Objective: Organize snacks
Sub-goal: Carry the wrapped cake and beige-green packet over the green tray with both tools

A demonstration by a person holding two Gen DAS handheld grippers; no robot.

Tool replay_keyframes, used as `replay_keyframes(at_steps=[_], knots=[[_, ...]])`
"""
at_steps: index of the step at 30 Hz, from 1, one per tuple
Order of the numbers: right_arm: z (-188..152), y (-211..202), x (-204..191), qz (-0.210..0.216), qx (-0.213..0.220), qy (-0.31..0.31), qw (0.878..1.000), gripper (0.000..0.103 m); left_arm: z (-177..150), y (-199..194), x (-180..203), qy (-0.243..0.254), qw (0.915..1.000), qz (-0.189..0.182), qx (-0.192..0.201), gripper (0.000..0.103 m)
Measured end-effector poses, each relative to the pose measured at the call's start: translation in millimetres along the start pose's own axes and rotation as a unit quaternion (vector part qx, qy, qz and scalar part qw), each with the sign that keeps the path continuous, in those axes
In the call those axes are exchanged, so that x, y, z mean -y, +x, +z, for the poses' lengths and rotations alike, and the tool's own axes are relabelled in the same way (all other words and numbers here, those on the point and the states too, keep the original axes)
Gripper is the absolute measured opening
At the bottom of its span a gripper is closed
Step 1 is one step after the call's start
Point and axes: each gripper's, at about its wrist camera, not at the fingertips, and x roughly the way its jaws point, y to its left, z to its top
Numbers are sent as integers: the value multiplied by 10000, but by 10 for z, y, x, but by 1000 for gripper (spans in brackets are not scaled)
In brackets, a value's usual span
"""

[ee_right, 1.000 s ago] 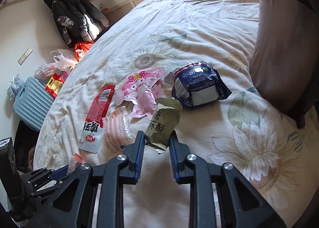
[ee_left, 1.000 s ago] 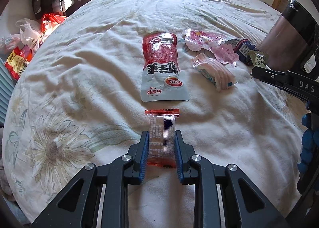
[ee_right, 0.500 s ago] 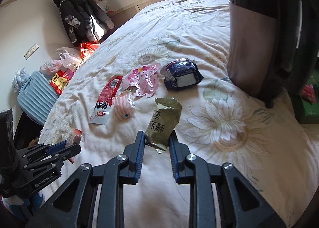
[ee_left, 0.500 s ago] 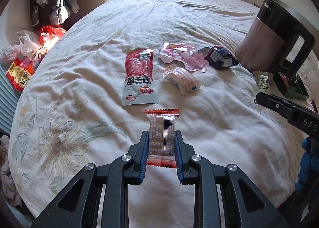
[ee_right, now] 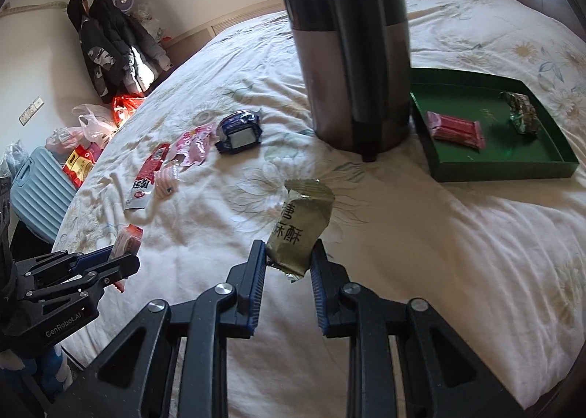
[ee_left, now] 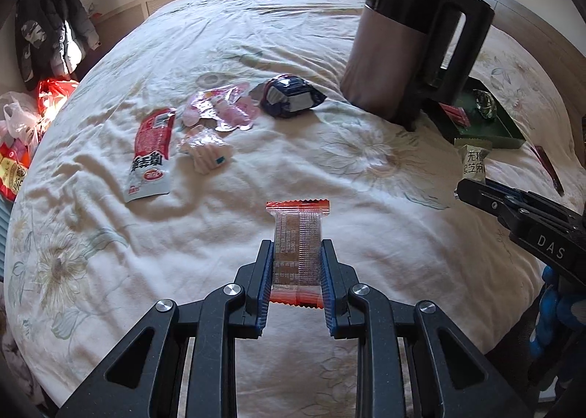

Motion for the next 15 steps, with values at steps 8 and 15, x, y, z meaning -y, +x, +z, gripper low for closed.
replay_keyframes(at_steps=[8,15], knots=[[-76,-185,465,-243,122,275,9993,57,29,51,509,357,9993,-121,-69,20],[-62,-305,909,-460,276,497,9973,57,126,138,1002,677,9972,-302,-107,20]])
